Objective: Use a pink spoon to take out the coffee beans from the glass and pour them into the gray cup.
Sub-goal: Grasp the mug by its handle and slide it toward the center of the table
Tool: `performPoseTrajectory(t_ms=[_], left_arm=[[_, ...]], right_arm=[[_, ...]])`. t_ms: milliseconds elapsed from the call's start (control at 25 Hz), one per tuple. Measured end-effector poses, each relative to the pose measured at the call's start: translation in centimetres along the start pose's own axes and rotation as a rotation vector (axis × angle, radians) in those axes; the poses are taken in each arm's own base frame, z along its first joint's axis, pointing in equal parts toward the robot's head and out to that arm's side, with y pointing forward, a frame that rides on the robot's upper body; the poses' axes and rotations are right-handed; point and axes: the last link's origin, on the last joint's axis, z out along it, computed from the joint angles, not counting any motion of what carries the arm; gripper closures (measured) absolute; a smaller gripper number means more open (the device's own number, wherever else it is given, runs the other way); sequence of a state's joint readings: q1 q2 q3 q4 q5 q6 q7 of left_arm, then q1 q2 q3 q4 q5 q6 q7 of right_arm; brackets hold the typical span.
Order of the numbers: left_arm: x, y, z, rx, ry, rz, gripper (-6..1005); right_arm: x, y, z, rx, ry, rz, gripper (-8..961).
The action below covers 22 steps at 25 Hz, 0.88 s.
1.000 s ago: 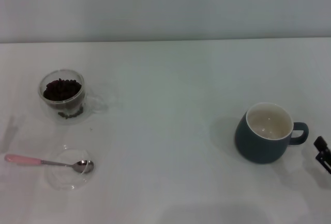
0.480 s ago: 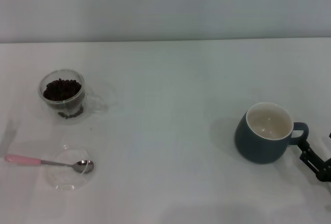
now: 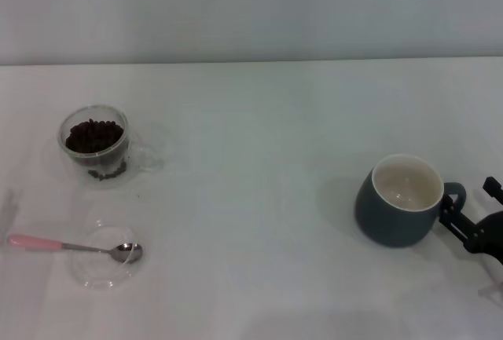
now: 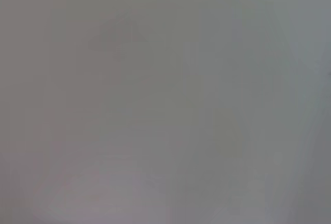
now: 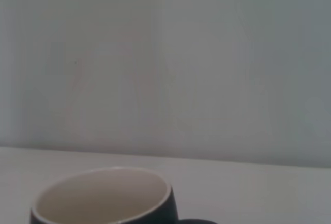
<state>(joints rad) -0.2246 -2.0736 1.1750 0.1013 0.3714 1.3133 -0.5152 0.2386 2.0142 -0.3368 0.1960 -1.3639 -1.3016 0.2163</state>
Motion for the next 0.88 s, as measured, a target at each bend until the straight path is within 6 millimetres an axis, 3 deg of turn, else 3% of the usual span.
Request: performPoseTrajectory(t_ms=[240, 440, 880], left_arm=[[0.0, -0.1, -0.1, 0.004, 0.001, -0.002, 108], [0.1, -0.1, 0.0, 0.006, 0.005, -0.002, 109], [0.3, 0.0, 0.4, 0.0, 0.016, 0.0, 109]], right_arm=[[-0.4, 0.0, 1.0, -0.012, -0.002, -0.012, 83], [-0.4, -0.1, 1.2, -0.012, 0.007, -0.014, 145], [-0.5, -0.1, 1.4, -0.002, 0.001, 0.0, 485]])
